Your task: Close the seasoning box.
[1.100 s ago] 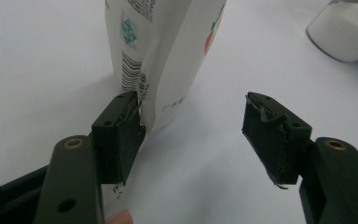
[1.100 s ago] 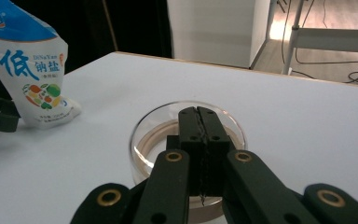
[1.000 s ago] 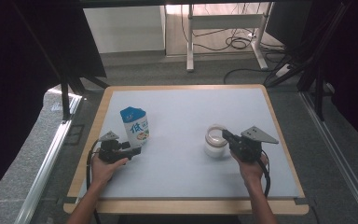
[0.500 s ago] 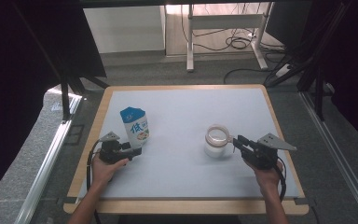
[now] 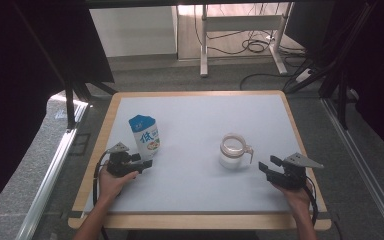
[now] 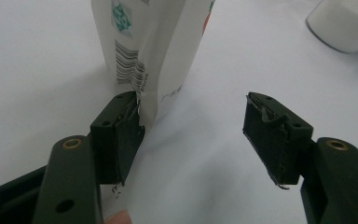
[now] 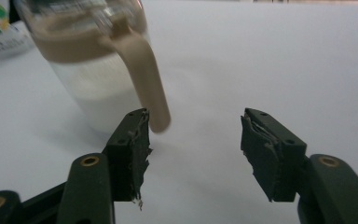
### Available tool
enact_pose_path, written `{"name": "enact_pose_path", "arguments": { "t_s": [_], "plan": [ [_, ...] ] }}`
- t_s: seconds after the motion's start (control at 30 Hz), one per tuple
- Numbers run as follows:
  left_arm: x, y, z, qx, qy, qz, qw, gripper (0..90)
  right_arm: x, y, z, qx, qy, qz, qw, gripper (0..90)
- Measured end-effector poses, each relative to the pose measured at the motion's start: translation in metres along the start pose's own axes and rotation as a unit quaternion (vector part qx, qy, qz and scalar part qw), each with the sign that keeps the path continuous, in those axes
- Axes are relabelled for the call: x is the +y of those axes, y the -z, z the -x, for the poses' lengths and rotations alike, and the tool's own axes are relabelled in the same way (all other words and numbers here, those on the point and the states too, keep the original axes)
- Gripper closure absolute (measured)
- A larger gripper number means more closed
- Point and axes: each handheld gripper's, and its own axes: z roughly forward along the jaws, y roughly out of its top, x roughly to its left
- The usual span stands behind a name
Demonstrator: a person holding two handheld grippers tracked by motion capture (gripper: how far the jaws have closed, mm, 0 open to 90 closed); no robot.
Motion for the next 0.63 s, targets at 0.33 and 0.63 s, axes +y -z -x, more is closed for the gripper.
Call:
{"name": "enact_pose_path", "arguments": {
  "t_s": [0.33, 0.63],
  "plan": [
    [-0.001, 0.0, 0.0006, -0.002, 0.003, 0.002, 1.0, 36.0, -0.0058, -0.0052, 0.0033, 0.0, -0.005, -0.018, 0.9998, 39.4],
    [-0.0021, -0.0005, 0.0023, 0.005, -0.004, 0.0, 1.0, 35.9, -0.0056, -0.0056, 0.0022, 0.0, 0.0, -0.022, 0.9998, 38.4]
  ]
}}
